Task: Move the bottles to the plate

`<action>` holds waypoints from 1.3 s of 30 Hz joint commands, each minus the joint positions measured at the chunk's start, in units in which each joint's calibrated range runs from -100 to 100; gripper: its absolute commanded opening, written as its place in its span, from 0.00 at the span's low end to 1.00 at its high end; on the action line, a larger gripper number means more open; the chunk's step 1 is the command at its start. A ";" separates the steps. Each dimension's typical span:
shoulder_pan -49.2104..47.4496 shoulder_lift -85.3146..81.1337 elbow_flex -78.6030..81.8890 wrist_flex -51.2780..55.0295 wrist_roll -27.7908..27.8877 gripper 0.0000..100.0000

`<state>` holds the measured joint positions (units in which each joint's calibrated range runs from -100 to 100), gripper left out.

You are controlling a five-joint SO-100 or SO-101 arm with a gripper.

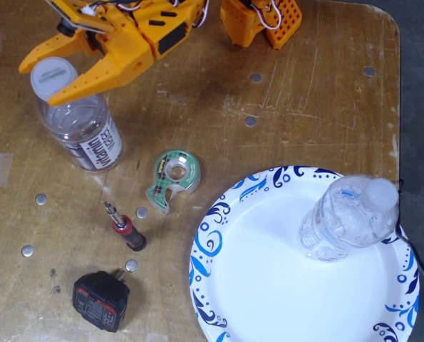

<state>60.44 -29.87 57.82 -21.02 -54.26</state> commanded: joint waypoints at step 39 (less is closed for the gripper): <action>-22.76 -19.88 -21.52 3.27 -0.20 0.13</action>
<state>38.20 -47.48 38.04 -18.30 -54.57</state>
